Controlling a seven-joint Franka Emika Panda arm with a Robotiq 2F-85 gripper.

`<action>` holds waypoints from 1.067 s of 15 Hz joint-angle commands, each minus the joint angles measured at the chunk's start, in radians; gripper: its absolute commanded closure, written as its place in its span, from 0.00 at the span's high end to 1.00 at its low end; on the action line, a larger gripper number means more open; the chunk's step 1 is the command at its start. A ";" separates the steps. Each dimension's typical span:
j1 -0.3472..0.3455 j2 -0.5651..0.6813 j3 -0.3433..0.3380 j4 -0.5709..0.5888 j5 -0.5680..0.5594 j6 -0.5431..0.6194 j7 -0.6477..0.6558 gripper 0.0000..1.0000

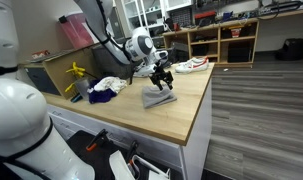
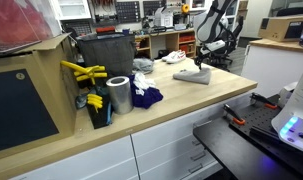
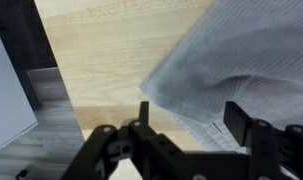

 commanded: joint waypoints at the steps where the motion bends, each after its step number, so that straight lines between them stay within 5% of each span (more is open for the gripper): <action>1: 0.015 -0.051 0.016 0.024 0.014 -0.011 -0.047 1.00; 10: -0.040 0.018 0.141 0.123 0.216 -0.006 -0.285 1.00; 16: -0.055 0.107 0.145 0.204 0.284 -0.029 -0.291 1.00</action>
